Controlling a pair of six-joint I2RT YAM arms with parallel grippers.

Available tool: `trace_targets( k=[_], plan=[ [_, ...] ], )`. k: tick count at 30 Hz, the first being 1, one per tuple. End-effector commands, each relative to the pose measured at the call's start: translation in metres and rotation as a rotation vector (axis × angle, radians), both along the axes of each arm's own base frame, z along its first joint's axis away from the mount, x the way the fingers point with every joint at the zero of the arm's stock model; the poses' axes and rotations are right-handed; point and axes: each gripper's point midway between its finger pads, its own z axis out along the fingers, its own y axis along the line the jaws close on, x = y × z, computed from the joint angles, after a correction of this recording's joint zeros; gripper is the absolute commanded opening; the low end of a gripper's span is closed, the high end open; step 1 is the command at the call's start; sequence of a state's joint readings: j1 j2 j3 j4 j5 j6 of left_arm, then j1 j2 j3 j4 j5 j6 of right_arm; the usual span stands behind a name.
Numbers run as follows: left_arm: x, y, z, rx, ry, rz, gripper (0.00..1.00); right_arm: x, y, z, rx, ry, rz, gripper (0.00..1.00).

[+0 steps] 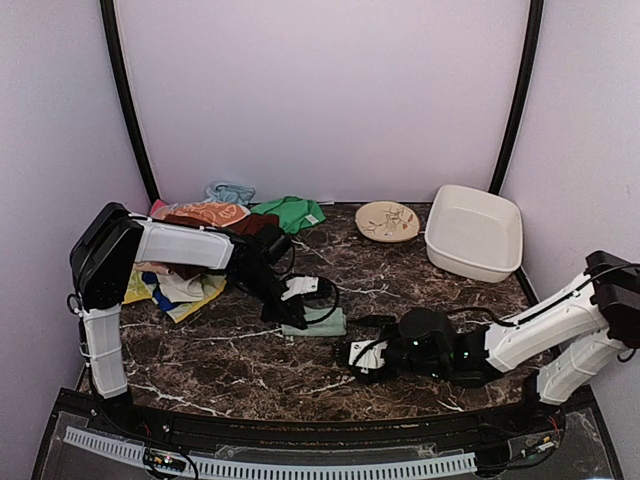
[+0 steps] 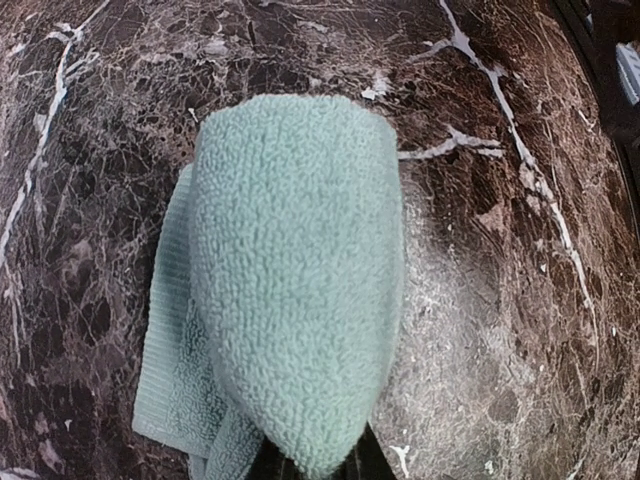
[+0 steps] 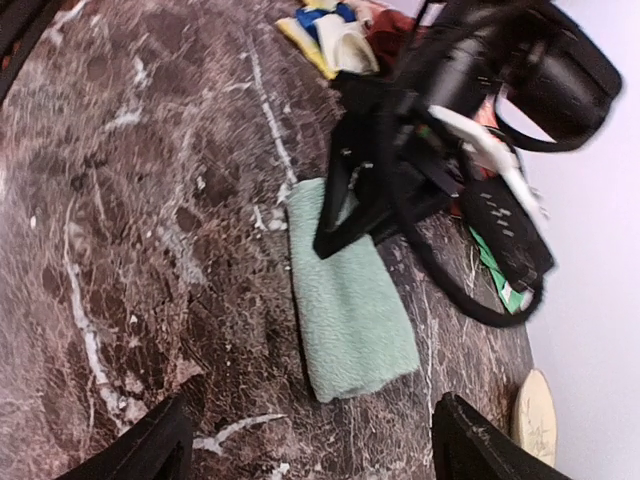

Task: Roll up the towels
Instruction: Roll the towel at the center of the board.

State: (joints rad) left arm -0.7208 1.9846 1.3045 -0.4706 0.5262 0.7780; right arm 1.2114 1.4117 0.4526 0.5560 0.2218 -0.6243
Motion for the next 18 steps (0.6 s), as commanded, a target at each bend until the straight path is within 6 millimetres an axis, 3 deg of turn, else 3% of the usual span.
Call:
trace_targets(
  k=[1, 8, 13, 18],
  plan=[
    [-0.056, 0.050, -0.062, 0.274, 0.255, 0.001, 0.00, 0.012, 0.026, -0.010, -0.126, -0.165, 0.026, 0.79],
    [-0.056, 0.052, -0.064, 0.291, 0.260, -0.004, 0.00, 0.041, 0.064, -0.038, -0.243, -0.241, 0.034, 0.72],
    [-0.057, 0.053, -0.065, 0.299, 0.276, -0.012, 0.00, 0.061, 0.071, -0.054, -0.315, -0.242, 0.010, 0.67],
    [-0.061, 0.052, -0.063, 0.286, 0.299, -0.030, 0.01, 0.076, 0.063, -0.077, -0.383, -0.189, -0.015, 0.61]
  ],
)
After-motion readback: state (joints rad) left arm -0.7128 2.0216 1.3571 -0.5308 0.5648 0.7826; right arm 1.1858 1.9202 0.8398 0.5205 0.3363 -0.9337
